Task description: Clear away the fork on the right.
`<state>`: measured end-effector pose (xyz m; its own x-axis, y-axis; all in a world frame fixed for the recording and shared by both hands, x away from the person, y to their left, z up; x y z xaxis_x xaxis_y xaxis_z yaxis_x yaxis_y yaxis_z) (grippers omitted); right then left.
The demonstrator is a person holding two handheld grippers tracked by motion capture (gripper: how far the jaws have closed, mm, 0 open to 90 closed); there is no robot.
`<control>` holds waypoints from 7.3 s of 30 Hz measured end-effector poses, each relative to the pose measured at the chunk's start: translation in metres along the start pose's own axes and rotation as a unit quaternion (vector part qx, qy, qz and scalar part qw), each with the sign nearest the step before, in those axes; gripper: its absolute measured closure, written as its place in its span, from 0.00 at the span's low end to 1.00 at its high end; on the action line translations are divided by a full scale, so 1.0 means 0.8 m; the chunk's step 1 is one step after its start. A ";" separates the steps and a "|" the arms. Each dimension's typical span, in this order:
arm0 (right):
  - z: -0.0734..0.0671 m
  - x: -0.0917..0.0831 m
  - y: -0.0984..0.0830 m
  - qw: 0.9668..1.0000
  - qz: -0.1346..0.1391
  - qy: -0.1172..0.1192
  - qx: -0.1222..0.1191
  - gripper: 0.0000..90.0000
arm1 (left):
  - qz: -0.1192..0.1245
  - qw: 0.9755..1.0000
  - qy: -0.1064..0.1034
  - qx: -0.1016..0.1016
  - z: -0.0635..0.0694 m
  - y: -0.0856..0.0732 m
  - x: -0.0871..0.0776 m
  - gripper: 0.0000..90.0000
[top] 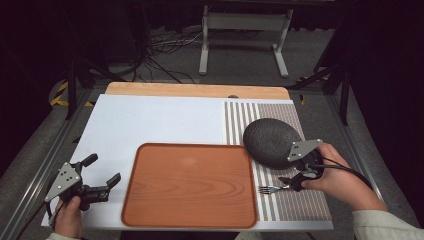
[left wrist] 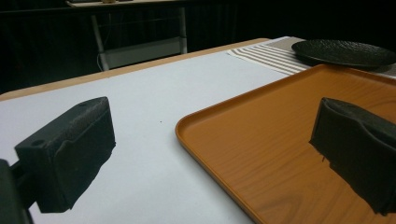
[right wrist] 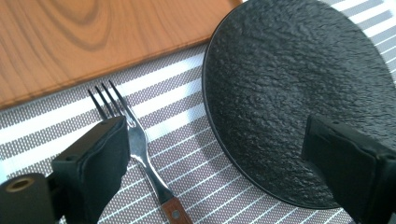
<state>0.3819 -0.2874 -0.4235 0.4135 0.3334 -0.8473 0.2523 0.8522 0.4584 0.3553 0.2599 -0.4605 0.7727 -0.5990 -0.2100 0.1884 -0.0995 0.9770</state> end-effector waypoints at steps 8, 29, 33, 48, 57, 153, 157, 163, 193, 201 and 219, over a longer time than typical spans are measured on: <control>0.001 0.006 -0.003 1.000 -0.028 0.013 -0.007 0.10 | 0.001 1.000 0.000 -0.001 0.000 0.000 0.000 0.01; 0.002 0.016 -0.011 0.994 -0.085 0.040 -0.050 0.22 | 0.000 1.000 0.000 0.000 0.000 0.000 0.000 0.01; 0.000 0.020 -0.015 0.990 -0.101 0.050 -0.082 0.26 | -0.003 1.000 -0.002 0.001 0.000 -0.001 0.000 0.01; -0.021 0.040 -0.034 0.970 -0.168 0.111 -0.133 0.42 | -0.004 1.000 -0.002 -0.001 0.000 -0.001 0.001 0.01; -0.024 0.045 -0.047 0.956 -0.203 0.132 -0.162 0.54 | -0.005 1.000 -0.002 -0.001 0.000 -0.001 0.001 0.01; -0.023 -0.003 0.091 0.996 -0.047 0.071 -0.032 0.87 | -0.001 1.000 0.001 -0.002 -0.002 0.000 -0.002 0.01; -0.027 0.000 0.103 0.997 -0.033 0.075 -0.004 0.87 | 0.000 1.000 0.002 -0.004 -0.003 0.000 -0.002 0.01; -0.032 0.003 0.117 0.996 -0.020 0.079 0.047 0.87 | 0.000 1.000 0.001 -0.004 -0.003 0.000 -0.002 0.01; -0.063 0.030 0.149 0.966 -0.053 0.086 0.237 0.87 | 0.003 1.000 0.003 -0.001 -0.004 0.001 -0.003 0.01; -0.067 0.044 0.148 0.952 -0.063 0.083 0.289 0.87 | 0.003 1.000 0.003 -0.001 -0.004 0.001 -0.003 0.01; -0.081 0.081 0.146 0.931 -0.101 0.090 0.339 0.87 | 0.003 1.000 0.003 -0.003 -0.004 0.001 -0.003 0.01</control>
<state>0.3819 -0.1400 -0.4423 0.1587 0.3080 -0.9381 0.8286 0.4752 0.2961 0.3557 0.2639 -0.4592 0.7772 -0.5954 -0.2038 0.1864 -0.0915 0.9782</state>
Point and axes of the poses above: each handheld gripper's, and its own axes: x roughly forward along the jaws, y roughly out of its top, z roughly to its right, the point moved 7 cm from there along x, roughly forward along the jaws, and after that the axes turned 3 degrees about -x, right-handed, at the moved point
